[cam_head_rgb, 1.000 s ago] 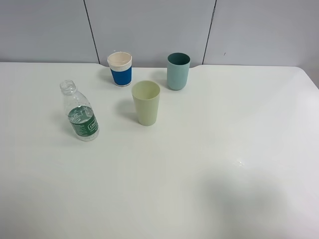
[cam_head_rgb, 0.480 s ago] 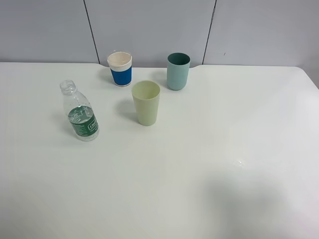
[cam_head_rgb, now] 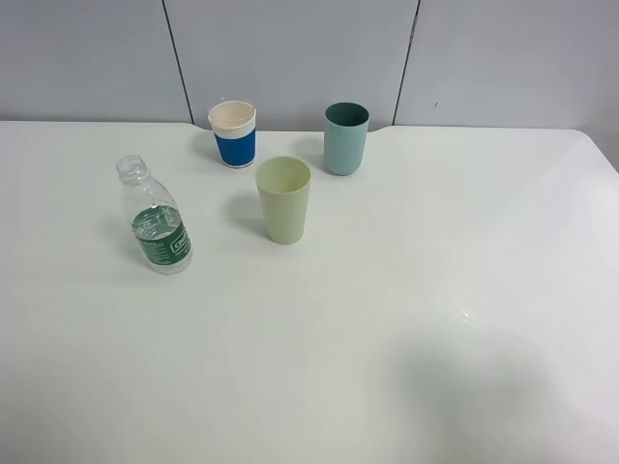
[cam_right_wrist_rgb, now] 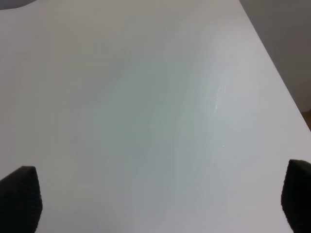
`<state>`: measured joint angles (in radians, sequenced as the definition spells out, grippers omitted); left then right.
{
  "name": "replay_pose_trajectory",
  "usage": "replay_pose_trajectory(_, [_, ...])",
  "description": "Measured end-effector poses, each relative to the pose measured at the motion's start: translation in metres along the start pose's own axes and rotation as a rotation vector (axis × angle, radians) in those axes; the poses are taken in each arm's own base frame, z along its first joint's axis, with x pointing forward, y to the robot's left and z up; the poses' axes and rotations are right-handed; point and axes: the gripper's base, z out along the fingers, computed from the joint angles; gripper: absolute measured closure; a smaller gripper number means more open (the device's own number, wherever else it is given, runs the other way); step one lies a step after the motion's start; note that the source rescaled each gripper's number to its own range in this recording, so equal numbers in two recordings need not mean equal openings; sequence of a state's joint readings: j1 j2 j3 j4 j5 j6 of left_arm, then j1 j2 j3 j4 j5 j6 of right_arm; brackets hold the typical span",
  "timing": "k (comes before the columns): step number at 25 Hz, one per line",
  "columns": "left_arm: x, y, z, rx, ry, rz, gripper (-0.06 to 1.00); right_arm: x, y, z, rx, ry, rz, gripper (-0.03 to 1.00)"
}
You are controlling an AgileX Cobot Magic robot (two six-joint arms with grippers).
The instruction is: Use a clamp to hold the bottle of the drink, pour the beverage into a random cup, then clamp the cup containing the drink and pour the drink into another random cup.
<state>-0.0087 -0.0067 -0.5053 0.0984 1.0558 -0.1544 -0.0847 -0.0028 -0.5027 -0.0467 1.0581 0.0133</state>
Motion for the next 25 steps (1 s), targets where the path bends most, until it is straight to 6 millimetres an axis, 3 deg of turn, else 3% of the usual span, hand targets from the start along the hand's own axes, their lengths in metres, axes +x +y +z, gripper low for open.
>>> replay_pose_trajectory(25, [0.0000,0.0000,0.0000,0.000,0.000,0.000,-0.06,0.0000,0.0000,0.0000,0.000,0.000,0.000,-0.02])
